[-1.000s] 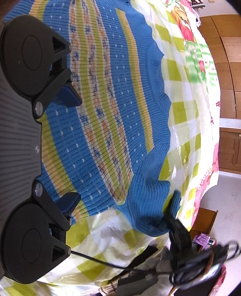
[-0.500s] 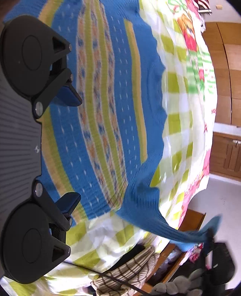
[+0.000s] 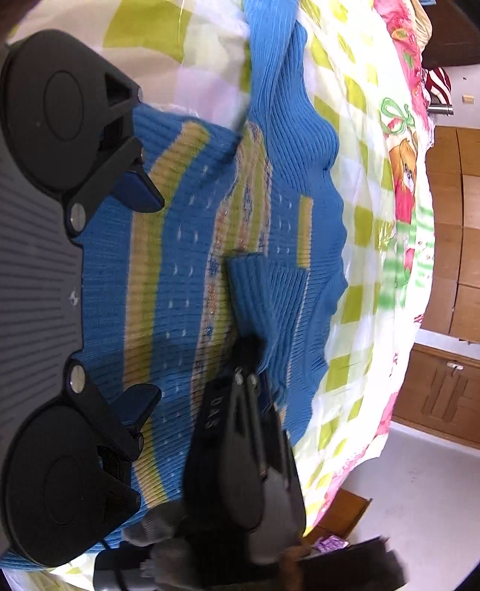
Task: Fold small clothes
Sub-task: 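Lift the sleeve with the right tool and lay it across the sweater body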
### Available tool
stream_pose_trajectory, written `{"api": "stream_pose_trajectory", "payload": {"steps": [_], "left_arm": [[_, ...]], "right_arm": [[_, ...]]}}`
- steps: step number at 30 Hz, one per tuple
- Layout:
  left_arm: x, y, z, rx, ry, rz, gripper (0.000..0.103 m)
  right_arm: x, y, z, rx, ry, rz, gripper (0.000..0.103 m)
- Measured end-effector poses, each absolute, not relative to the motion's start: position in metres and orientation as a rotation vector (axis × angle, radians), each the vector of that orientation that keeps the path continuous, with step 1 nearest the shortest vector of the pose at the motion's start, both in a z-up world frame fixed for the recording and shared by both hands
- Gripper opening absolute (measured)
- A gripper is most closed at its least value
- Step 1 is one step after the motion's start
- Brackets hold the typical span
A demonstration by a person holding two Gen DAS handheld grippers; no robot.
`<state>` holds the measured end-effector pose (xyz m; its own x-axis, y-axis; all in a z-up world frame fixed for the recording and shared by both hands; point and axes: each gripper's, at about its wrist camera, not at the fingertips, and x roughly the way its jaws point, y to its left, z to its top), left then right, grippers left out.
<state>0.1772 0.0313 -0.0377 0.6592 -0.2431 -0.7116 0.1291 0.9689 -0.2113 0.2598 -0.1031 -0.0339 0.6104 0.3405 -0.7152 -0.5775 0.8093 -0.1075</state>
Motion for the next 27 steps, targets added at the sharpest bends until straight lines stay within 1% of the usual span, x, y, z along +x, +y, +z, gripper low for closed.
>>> {"api": "stream_pose_trajectory", "payload": {"steps": [3,7,9,10,11,13,16,18,19,20,22,24,27], "left_arm": [[0.175,0.030,-0.039,-0.144,0.812,-0.217,0.103],[0.173,0.036,-0.040,-0.147,0.797,-0.228,0.103],[0.172,0.038,-0.040,-0.159,0.793,-0.233,0.103],[0.172,0.039,-0.040,-0.164,0.792,-0.234,0.103],[0.170,0.040,-0.040,-0.167,0.788,-0.236,0.103],[0.168,0.041,-0.039,-0.166,0.778,-0.241,0.103],[0.167,0.043,-0.040,-0.160,0.770,-0.248,0.103],[0.165,0.045,-0.039,-0.164,0.767,-0.249,0.103],[0.163,0.046,-0.039,-0.164,0.765,-0.246,0.103],[0.162,0.047,-0.038,-0.162,0.763,-0.240,0.103],[0.160,0.049,-0.038,-0.157,0.762,-0.231,0.103],[0.157,0.051,-0.038,-0.144,0.759,-0.221,0.103],[0.155,0.050,-0.038,-0.132,0.761,-0.216,0.103]], "right_arm": [[0.252,-0.096,-0.028,-0.436,0.693,0.531,0.017],[0.241,-0.083,-0.032,-0.524,0.639,0.565,0.034],[0.248,-0.071,-0.038,-0.534,0.644,0.564,0.032],[0.252,-0.067,-0.039,-0.515,0.660,0.561,0.026],[0.257,-0.066,-0.038,-0.478,0.679,0.547,0.009],[0.266,-0.071,-0.024,-0.361,0.679,0.495,0.009],[0.267,-0.086,0.007,-0.198,0.607,0.439,0.009],[0.259,-0.085,0.018,-0.195,0.546,0.485,0.009],[0.256,-0.077,0.017,-0.237,0.554,0.528,0.012],[0.257,-0.067,0.009,-0.291,0.600,0.580,0.017],[0.253,-0.054,-0.013,-0.360,0.664,0.630,0.017],[0.250,-0.053,-0.025,-0.364,0.727,0.652,0.017],[0.241,-0.075,-0.014,-0.251,0.728,0.652,0.020]]}}
